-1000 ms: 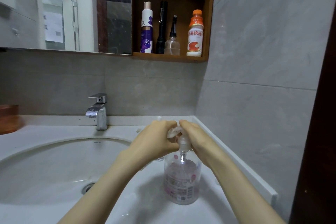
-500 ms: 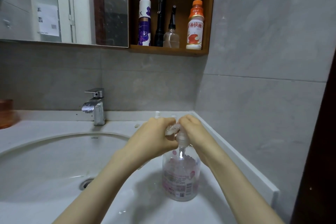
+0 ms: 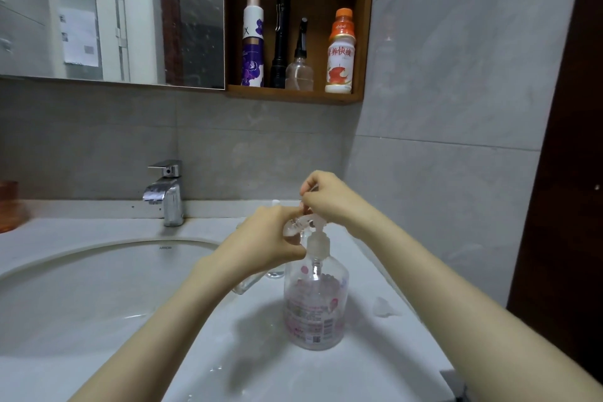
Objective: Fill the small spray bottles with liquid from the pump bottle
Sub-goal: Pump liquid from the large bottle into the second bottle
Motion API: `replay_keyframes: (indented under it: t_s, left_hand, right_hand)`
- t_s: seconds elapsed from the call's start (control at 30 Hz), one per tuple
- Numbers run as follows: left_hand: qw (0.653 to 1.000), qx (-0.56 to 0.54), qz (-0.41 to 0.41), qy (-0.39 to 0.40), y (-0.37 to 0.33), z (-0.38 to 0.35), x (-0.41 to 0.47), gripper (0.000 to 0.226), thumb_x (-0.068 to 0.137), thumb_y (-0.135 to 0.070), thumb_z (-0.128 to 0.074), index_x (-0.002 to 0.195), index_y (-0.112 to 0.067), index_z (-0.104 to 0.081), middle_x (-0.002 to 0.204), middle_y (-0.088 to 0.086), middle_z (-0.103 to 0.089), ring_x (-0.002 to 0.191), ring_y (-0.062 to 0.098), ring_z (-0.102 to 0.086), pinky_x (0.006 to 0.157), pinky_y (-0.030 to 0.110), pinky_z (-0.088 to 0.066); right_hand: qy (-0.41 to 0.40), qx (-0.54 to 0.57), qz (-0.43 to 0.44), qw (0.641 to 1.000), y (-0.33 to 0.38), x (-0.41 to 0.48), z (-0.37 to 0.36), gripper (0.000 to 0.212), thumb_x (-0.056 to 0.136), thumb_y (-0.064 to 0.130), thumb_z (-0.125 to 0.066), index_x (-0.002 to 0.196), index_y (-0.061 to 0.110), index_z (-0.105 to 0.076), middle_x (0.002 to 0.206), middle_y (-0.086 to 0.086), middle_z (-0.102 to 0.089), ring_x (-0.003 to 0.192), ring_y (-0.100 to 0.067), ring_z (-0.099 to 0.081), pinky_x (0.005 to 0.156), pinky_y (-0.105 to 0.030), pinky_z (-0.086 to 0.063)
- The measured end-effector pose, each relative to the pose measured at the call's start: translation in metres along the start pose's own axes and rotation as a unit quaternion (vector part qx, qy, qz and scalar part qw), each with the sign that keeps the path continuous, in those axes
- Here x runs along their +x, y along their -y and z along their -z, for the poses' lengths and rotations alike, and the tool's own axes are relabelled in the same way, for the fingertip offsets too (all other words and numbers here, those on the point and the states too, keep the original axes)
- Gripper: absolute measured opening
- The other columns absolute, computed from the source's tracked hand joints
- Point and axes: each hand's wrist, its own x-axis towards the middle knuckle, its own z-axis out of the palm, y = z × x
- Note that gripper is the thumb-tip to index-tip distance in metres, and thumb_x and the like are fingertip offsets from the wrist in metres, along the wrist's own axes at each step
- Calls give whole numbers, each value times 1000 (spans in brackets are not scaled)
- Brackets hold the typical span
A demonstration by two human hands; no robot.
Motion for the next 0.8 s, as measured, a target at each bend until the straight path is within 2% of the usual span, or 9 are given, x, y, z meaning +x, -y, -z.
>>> replay_keyframes:
  t_s: [0.07,0.13,0.2,0.27,0.43,0.5,0.6,0.7,0.8]
  left_hand:
    - [1000,2,0,3,-1,0,0,33,73,-13,-61,101,-30,-62,64,-1,-58,53,13,-41,54,28,-36]
    - [1000,1,-4,8,-2,0,-1,28,72,-12,-60,80,-38,-57,69,5,-62,52,13,-39,53,27,-34]
    - [1000,3,-7,3,-4,1,-3,37,72,-11,-59,68,-45,-45,67,2,-60,52,13,-39,52,26,-34]
    - [1000,10,-7,2,-3,0,-2,37,72,-12,-59,73,-46,-45,69,3,-62,53,13,-40,52,25,-34]
    - [1000,1,-8,-19,2,-2,2,30,71,-13,-58,92,-34,-62,65,-3,-59,53,13,-40,54,27,-36]
    - [1000,2,-13,-27,3,-3,3,28,71,-12,-59,91,-29,-64,63,-5,-56,53,12,-40,54,27,-36]
    - [999,21,-28,-32,3,-4,6,20,69,-11,-59,85,-23,-64,65,-5,-57,56,13,-45,55,30,-39]
    - [997,56,-26,-40,-1,-3,9,8,69,-13,-59,67,-20,-56,62,-4,-52,52,11,-41,53,29,-35]
    - [996,76,-26,-43,-2,-5,10,26,69,-13,-60,55,-19,-39,54,-3,-40,49,13,-33,49,29,-27]
  right_hand:
    - [-4,-26,9,1000,5,4,0,30,84,-8,-29,68,14,-41,92,-20,-68,72,-22,-59,70,-34,-50]
    - [-12,-54,10,998,5,8,-3,29,84,-6,-28,72,17,-40,100,-20,-65,76,-25,-60,72,-33,-50]
    - [-14,-83,13,996,2,11,-7,29,86,-5,-29,72,19,-39,107,-18,-62,76,-27,-61,59,-26,-49]
    - [-14,-105,22,994,0,13,-9,29,87,-5,-30,73,19,-40,107,-15,-61,65,-23,-59,46,-19,-43]
    - [-5,-159,18,987,5,12,-9,23,87,-8,-33,91,9,-47,96,-13,-48,63,-26,-54,57,-30,-48]
    - [10,-169,6,986,6,11,-9,24,88,-11,-33,93,6,-49,91,-12,-47,54,-22,-53,52,-29,-47]
    - [22,-160,-12,987,6,12,-9,25,89,-9,-31,91,8,-49,93,-14,-52,50,-17,-50,44,-24,-37]
    - [45,-98,-37,993,-1,14,-11,23,90,-6,-31,88,13,-44,74,-11,-53,52,-18,-49,46,-23,-35]
    - [69,-43,-57,995,-8,14,-11,20,92,-4,-37,96,15,-43,64,-7,-51,55,-17,-46,49,-23,-34]
